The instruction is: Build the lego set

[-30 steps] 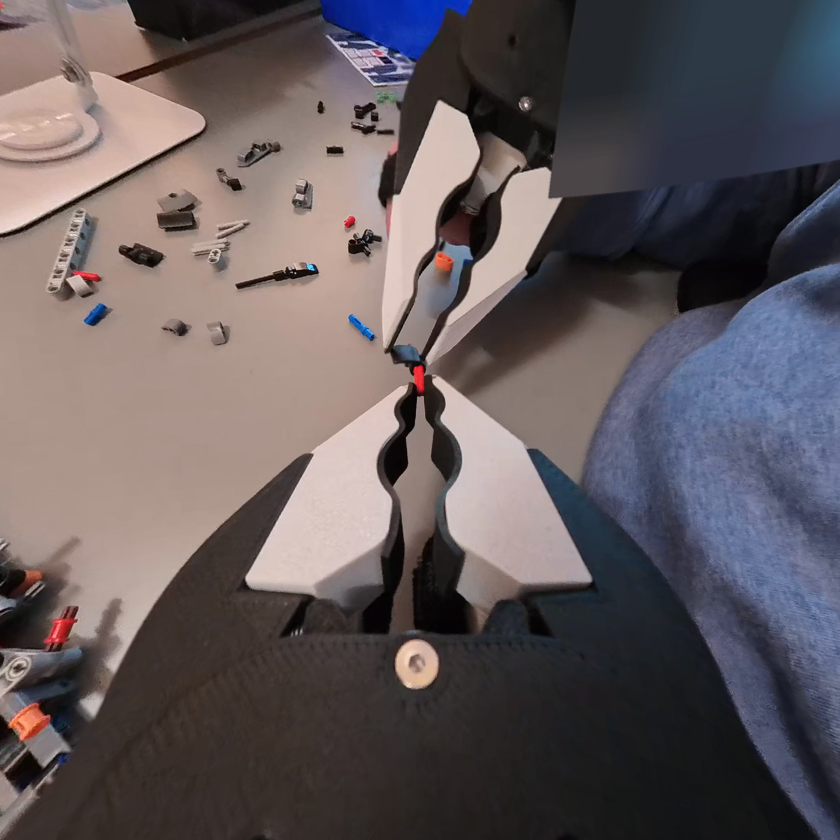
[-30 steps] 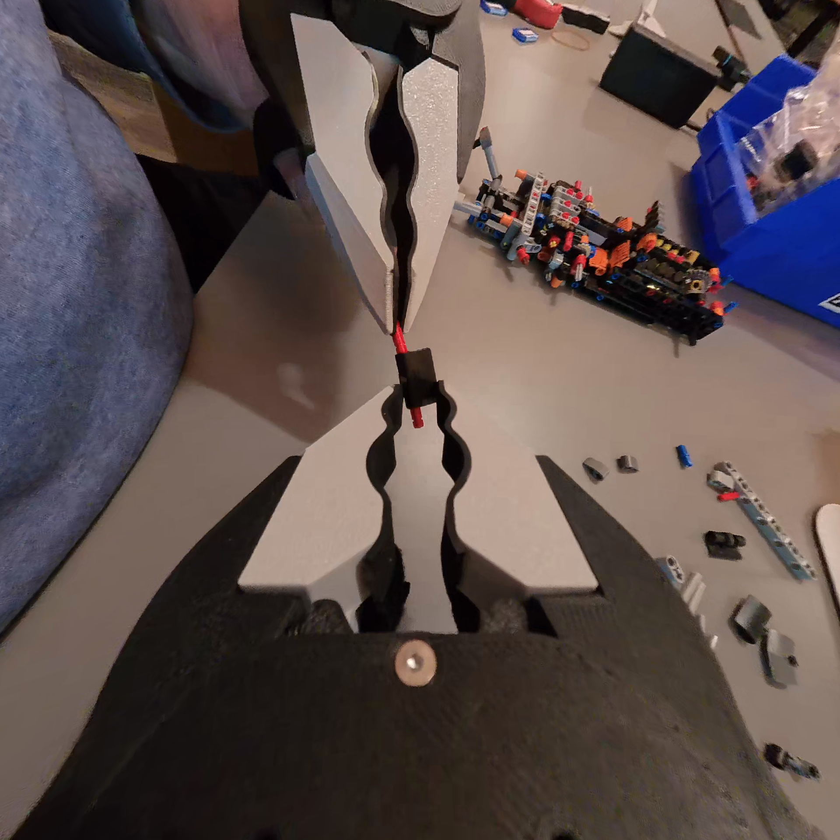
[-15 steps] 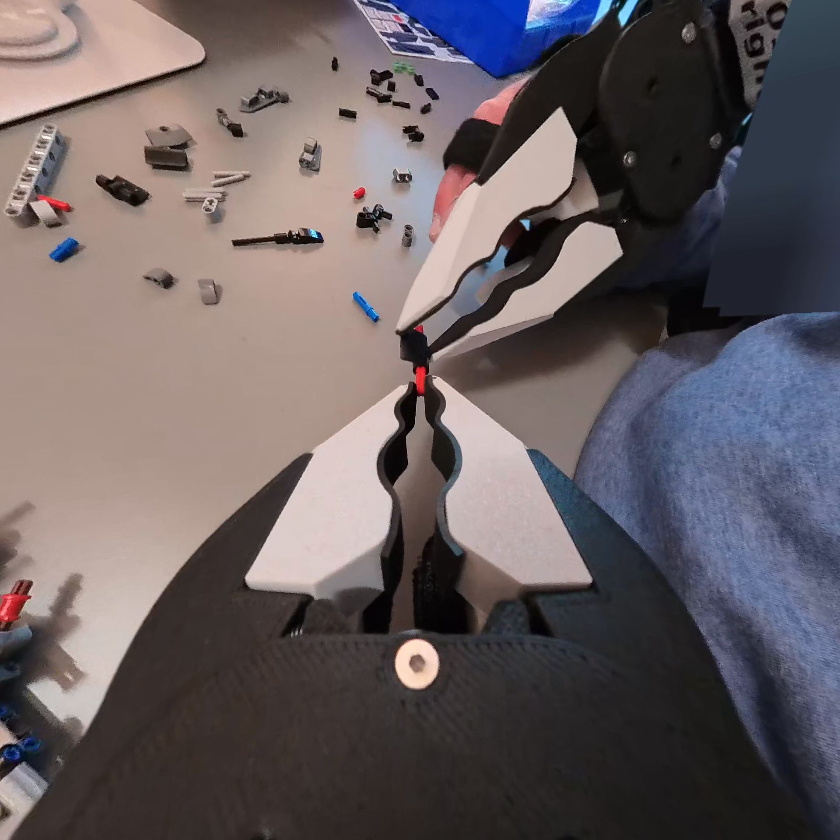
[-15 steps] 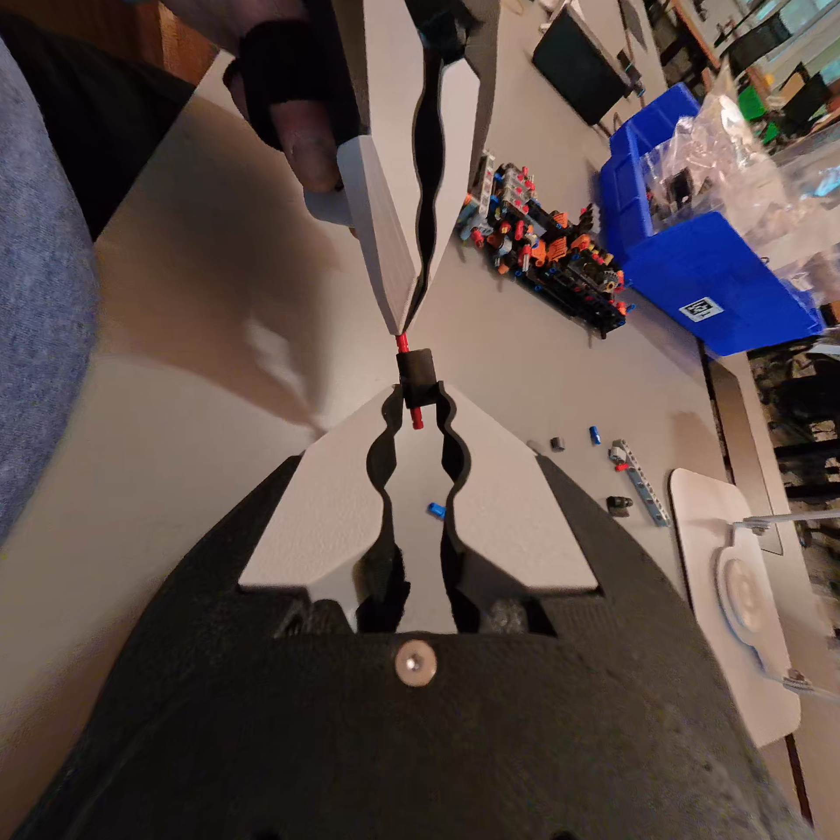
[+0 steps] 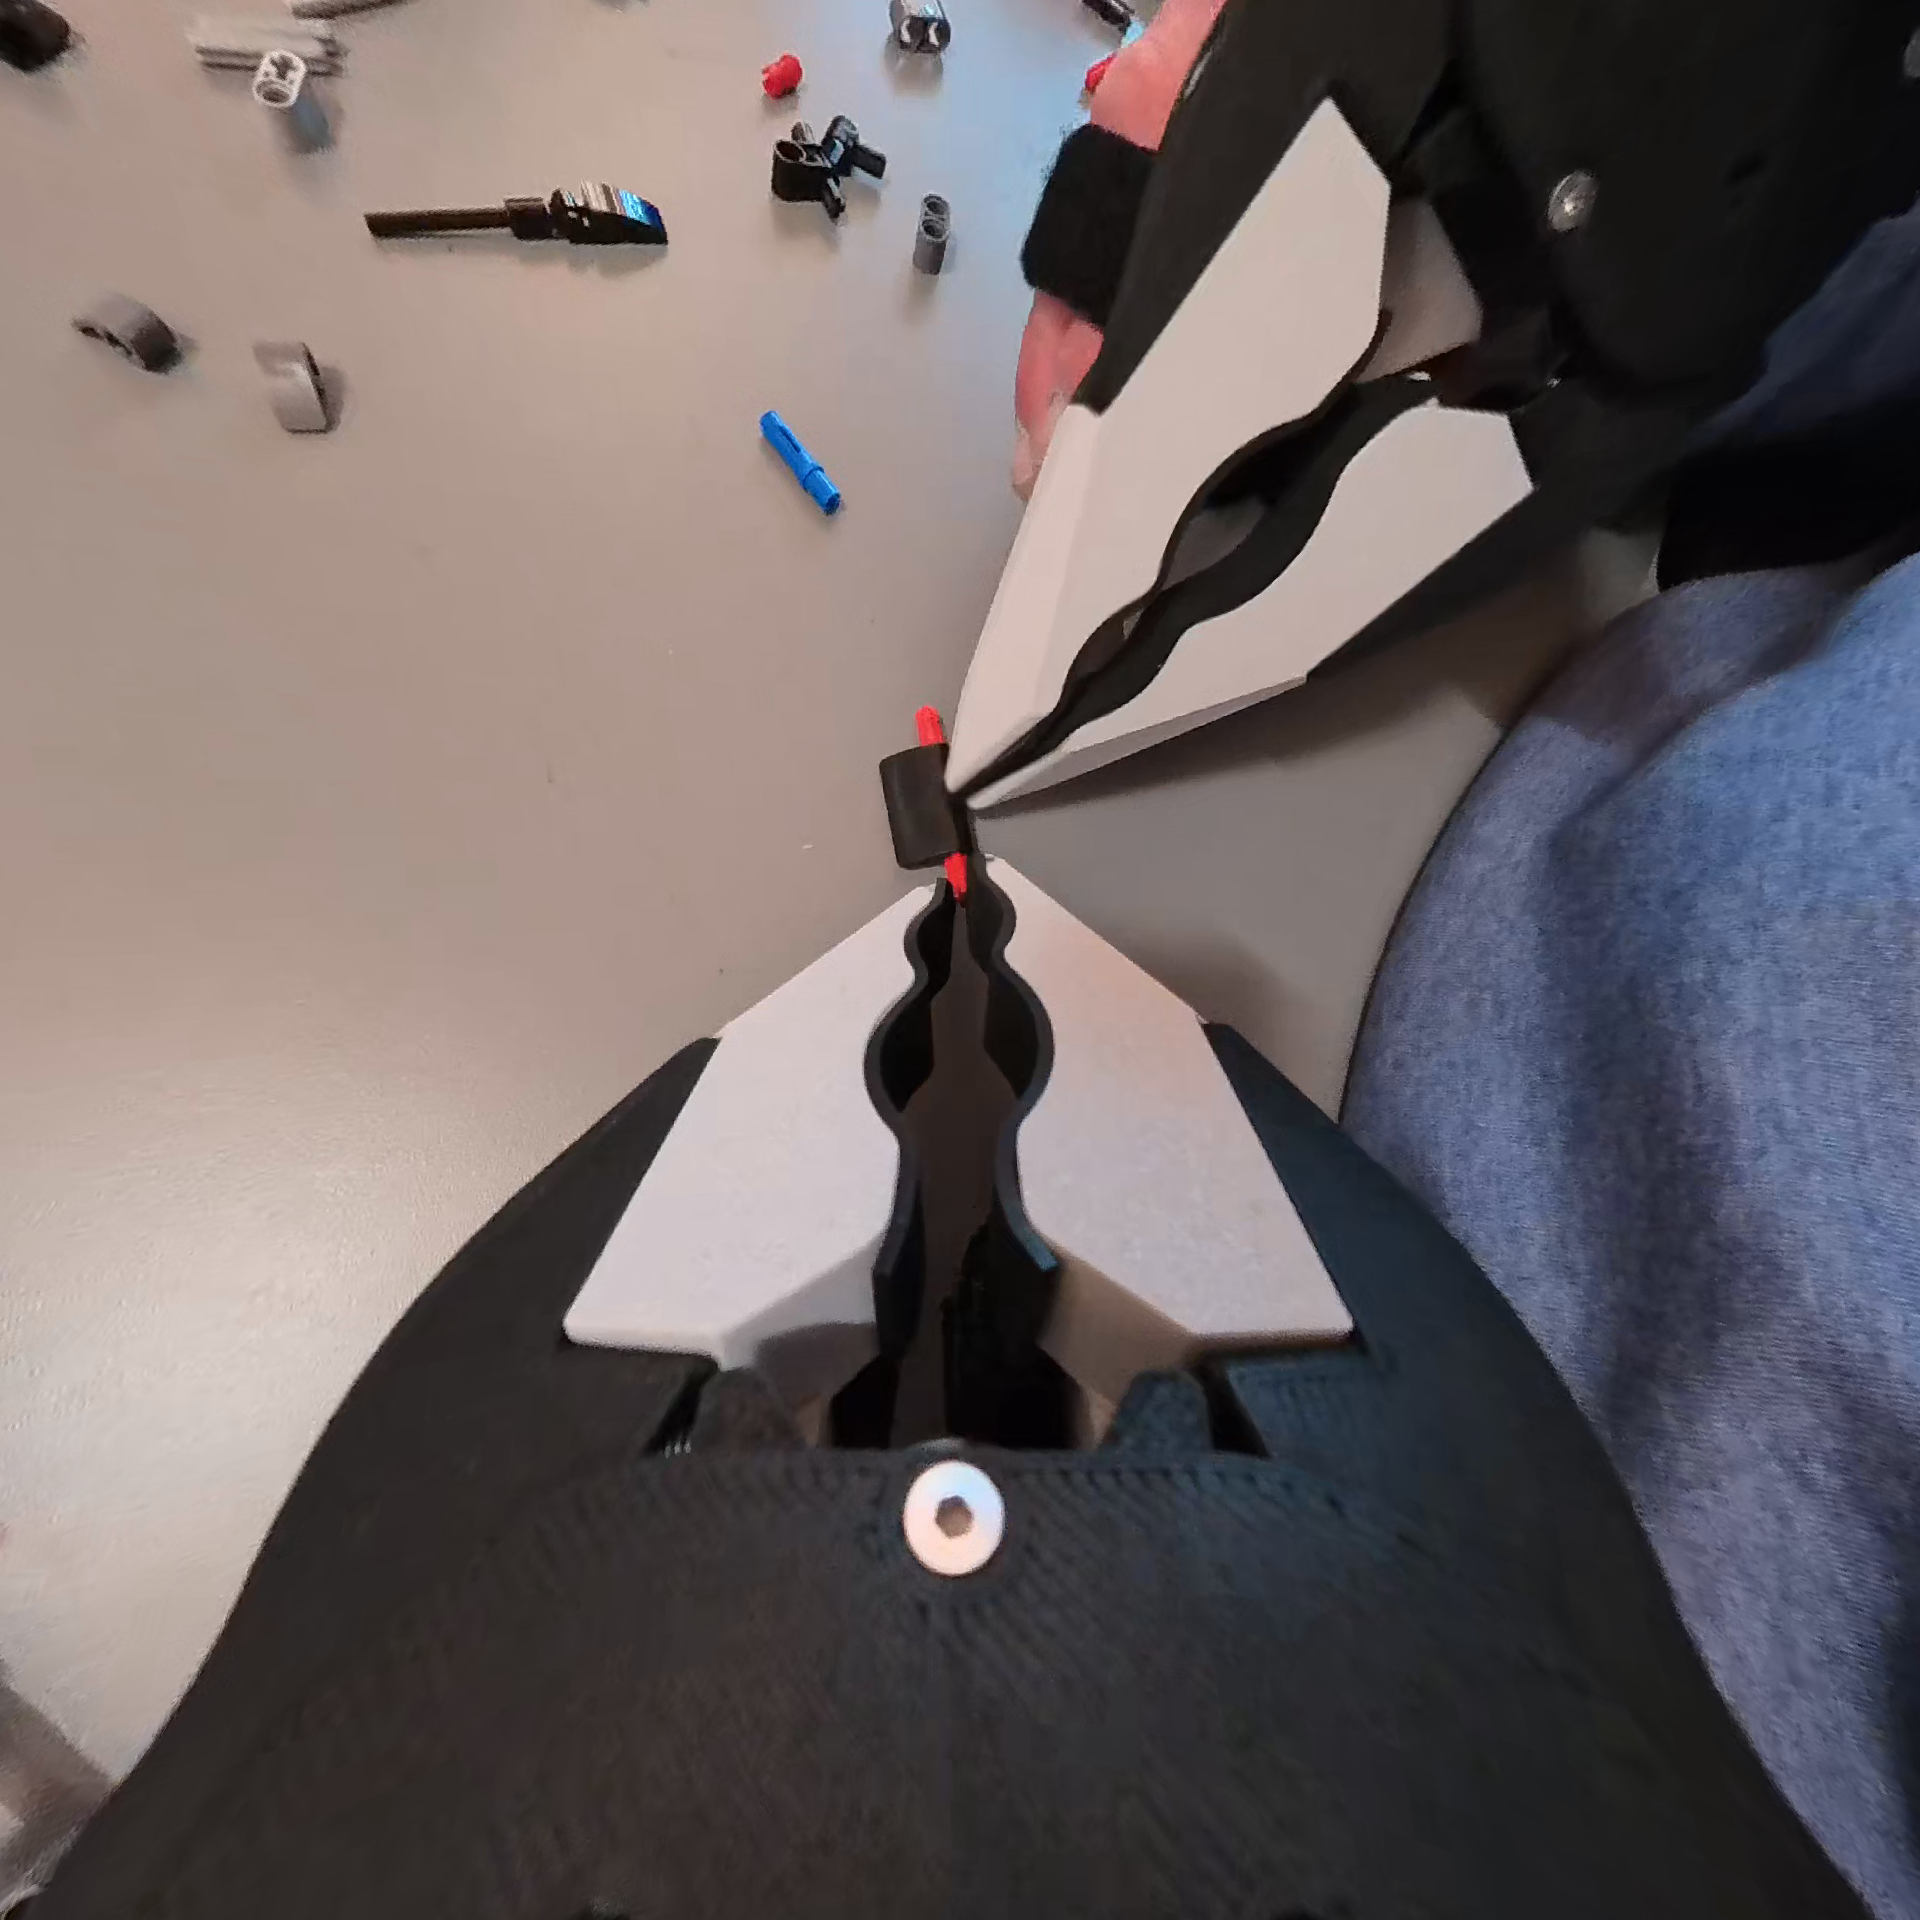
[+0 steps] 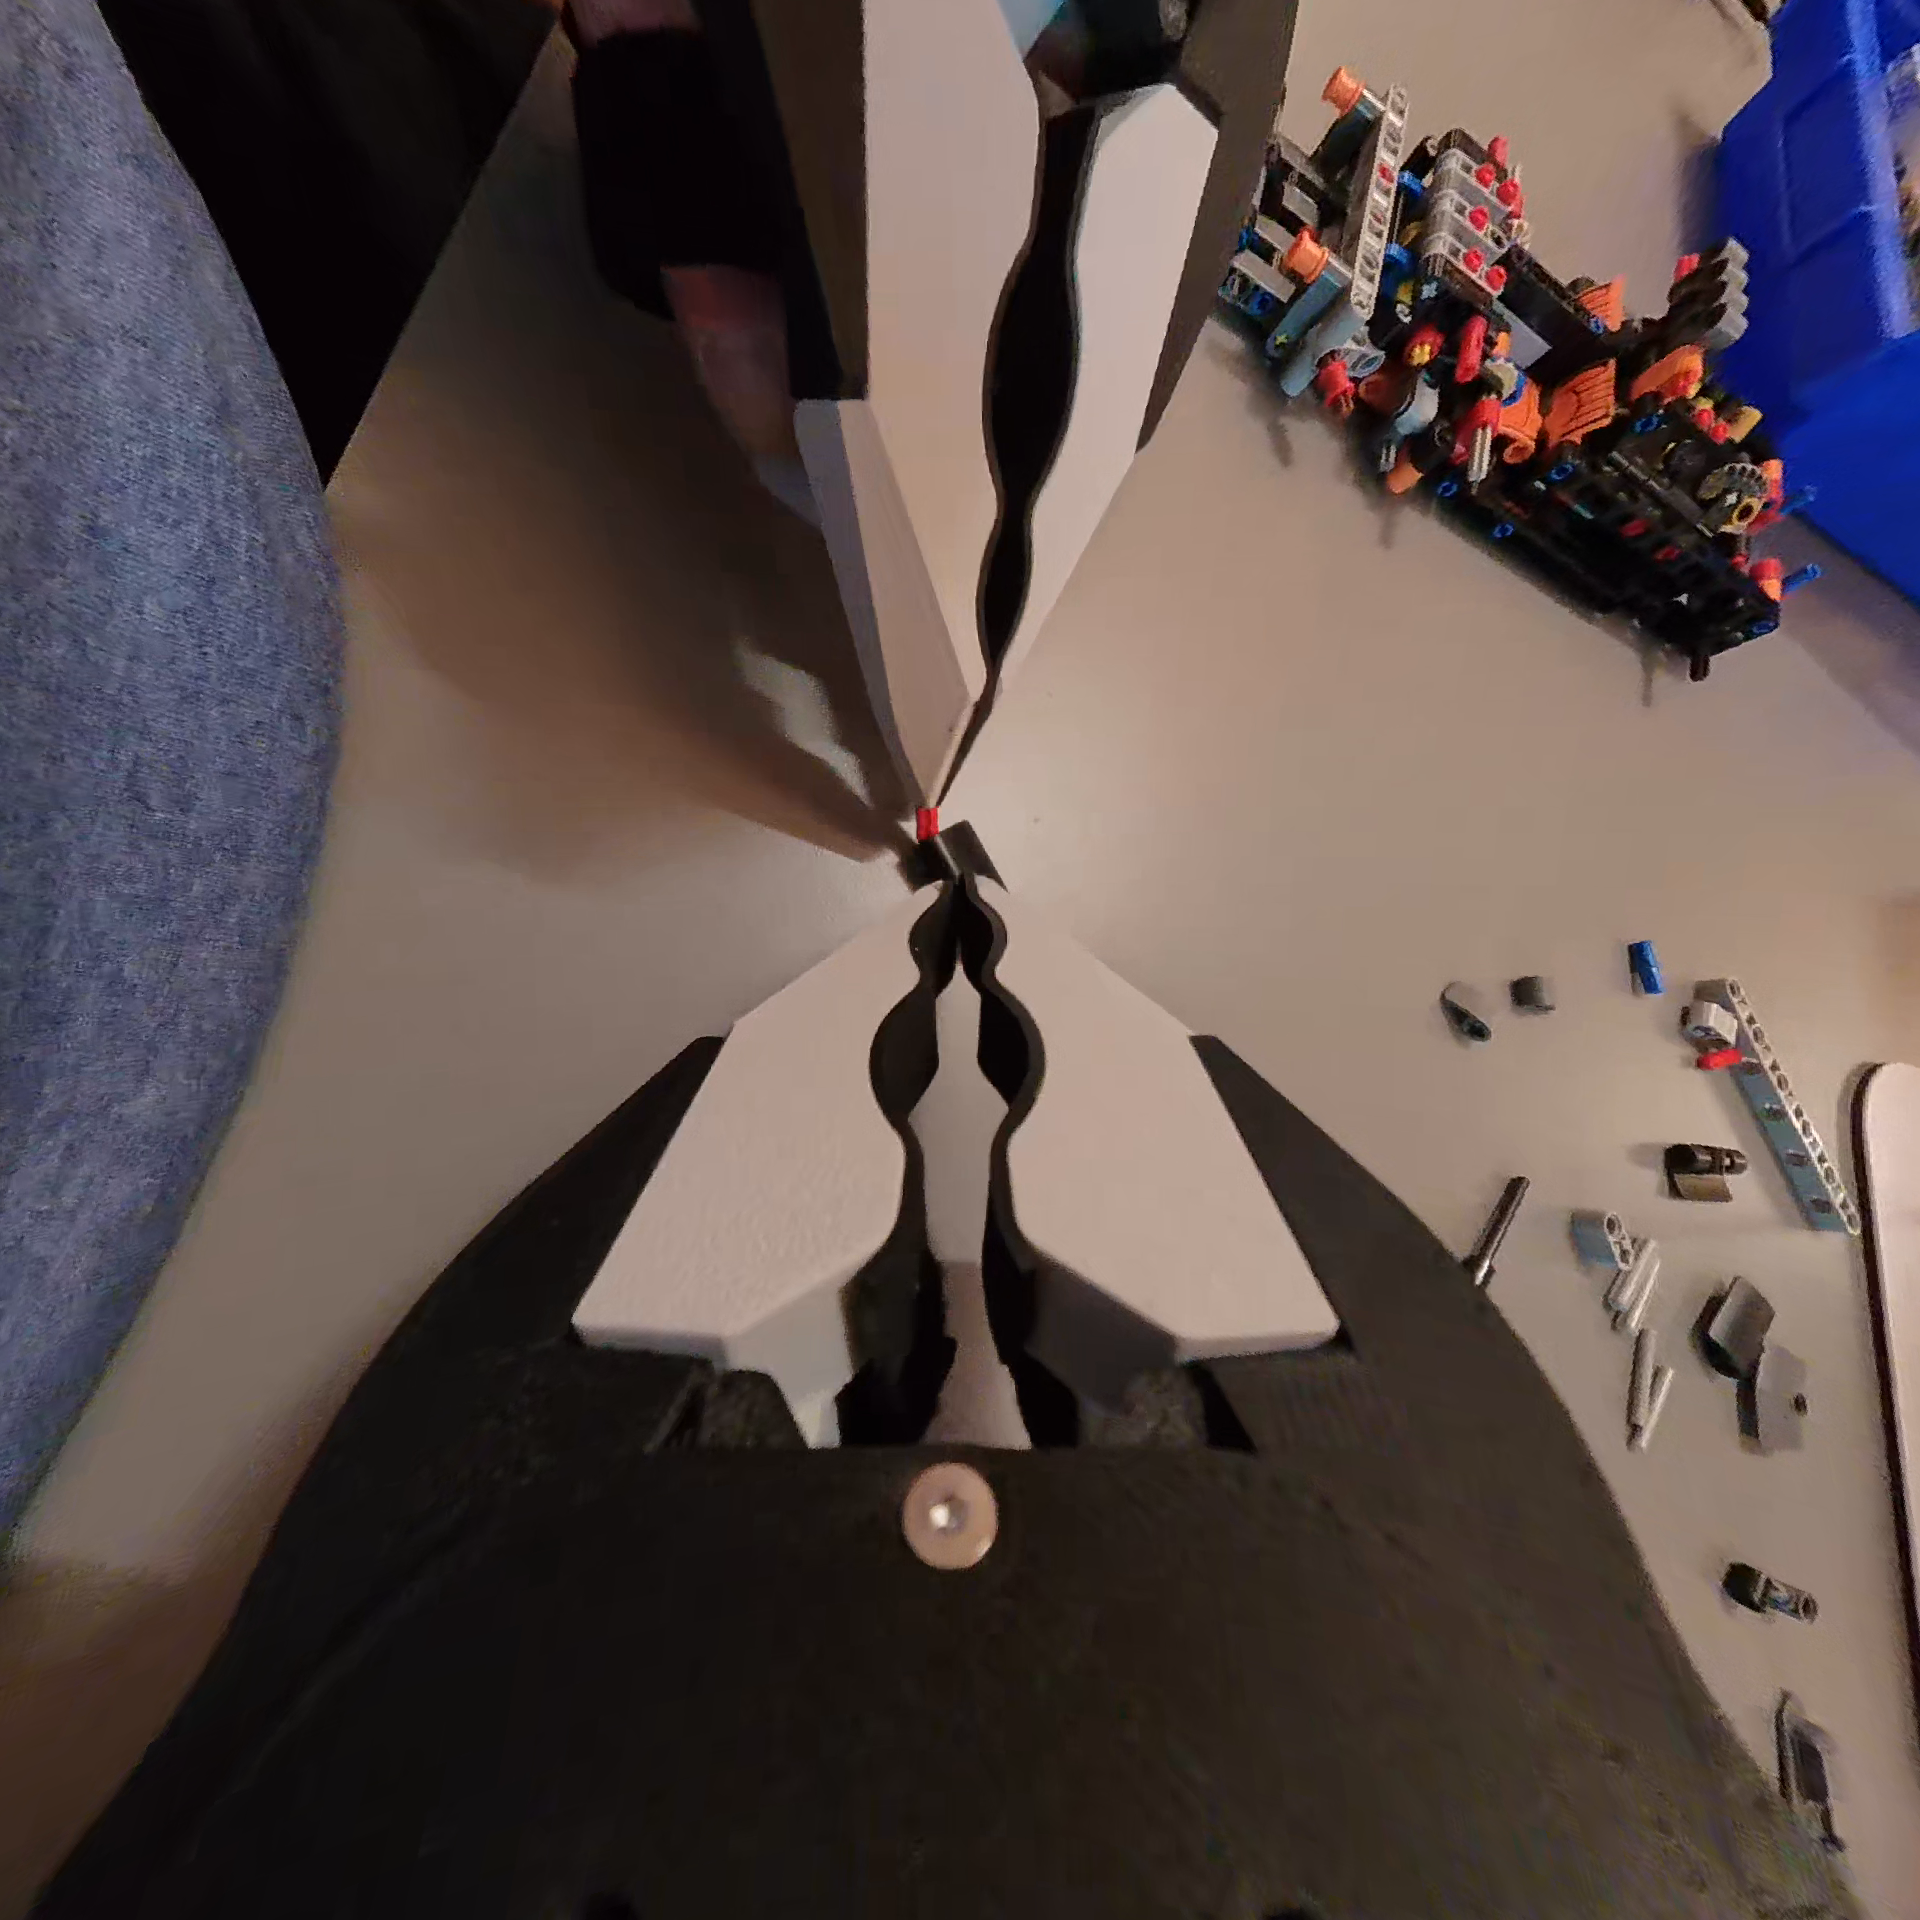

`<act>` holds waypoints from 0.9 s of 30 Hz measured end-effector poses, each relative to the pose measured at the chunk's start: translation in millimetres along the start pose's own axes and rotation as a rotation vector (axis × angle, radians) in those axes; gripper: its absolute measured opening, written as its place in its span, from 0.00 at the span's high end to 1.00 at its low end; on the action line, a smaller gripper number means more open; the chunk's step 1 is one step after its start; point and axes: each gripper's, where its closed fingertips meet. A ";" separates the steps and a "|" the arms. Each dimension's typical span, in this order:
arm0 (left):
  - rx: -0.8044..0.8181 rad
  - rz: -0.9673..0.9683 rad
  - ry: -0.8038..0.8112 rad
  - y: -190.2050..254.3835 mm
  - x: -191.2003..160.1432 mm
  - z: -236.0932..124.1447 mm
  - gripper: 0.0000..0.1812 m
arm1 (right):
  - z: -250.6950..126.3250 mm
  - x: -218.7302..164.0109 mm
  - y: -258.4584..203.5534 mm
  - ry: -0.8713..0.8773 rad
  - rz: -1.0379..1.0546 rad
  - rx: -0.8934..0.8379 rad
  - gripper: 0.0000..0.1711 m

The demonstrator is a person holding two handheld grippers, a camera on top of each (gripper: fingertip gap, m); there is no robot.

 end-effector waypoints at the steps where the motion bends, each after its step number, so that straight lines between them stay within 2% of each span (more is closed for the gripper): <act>1: 0.003 0.001 -0.001 -0.4 0.2 0.1 1.00 | 0.0 -0.3 0.6 0.000 0.007 0.007 1.00; 9: 0.034 0.025 -0.017 -0.4 0.2 3.6 1.00 | -8.1 -8.9 10.8 0.014 0.081 0.084 0.96; 14: 0.060 0.028 -0.024 -2.0 0.7 5.1 1.00 | 0.4 -13.9 10.7 -0.030 0.024 0.135 0.91; 20: 0.082 0.013 0.000 -3.4 2.1 4.3 1.00 | 3.8 -14.2 11.7 -0.025 0.030 0.173 0.96; 27: 0.072 -0.010 0.024 -0.8 5.4 4.9 1.00 | 2.6 -16.2 11.3 -0.010 0.091 0.160 0.97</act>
Point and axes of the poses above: each gripper's, where its closed fingertips meet, z out along the fingers, x out of its top, y = z × x across the jaws, and after that the axes turned 14 degrees about -y, right-handed
